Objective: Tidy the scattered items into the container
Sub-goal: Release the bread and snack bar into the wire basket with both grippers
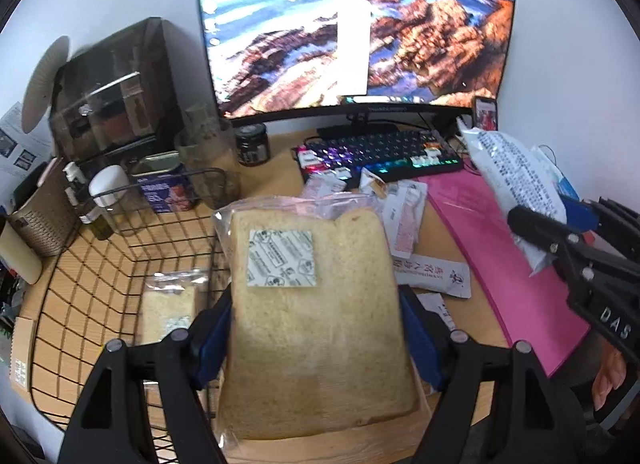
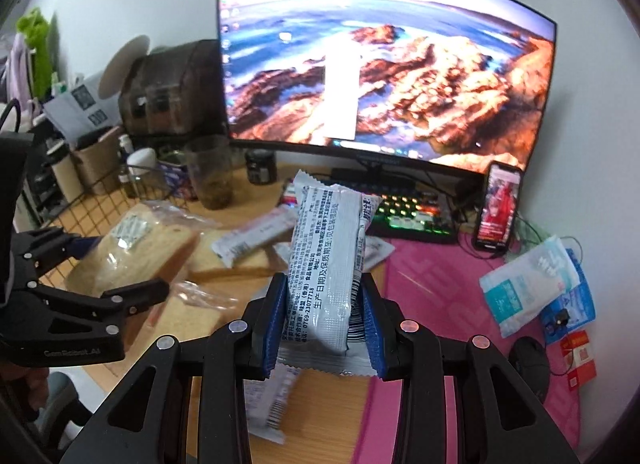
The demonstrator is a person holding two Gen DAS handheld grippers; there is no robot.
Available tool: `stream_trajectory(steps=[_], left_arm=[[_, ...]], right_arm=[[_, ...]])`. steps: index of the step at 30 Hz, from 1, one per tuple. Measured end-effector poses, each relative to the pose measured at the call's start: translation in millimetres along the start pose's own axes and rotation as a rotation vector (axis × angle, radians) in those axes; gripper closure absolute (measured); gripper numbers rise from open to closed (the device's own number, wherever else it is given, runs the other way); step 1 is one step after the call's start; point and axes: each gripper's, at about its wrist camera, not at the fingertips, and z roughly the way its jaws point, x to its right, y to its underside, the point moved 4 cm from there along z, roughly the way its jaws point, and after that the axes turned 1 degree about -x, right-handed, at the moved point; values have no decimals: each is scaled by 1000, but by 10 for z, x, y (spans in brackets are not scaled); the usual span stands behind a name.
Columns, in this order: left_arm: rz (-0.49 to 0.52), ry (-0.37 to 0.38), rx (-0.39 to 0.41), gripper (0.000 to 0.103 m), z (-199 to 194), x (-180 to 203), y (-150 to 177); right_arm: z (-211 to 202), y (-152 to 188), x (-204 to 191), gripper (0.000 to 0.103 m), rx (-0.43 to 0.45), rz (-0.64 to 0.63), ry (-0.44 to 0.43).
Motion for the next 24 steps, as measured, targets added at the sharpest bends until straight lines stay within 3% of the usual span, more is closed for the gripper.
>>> stream_trajectory(steps=[13, 19, 24], left_arm=[[-134, -151, 39, 24, -415, -1046, 156], [-188, -212, 7, 24, -451, -1559, 390], [-218, -221, -20, 24, -411, -1815, 540]], right_arm=[[131, -369, -1453, 66, 39, -165, -226], [314, -368, -2028, 66, 15, -218, -290], [481, -298, -2342, 66, -18, -240, -310]])
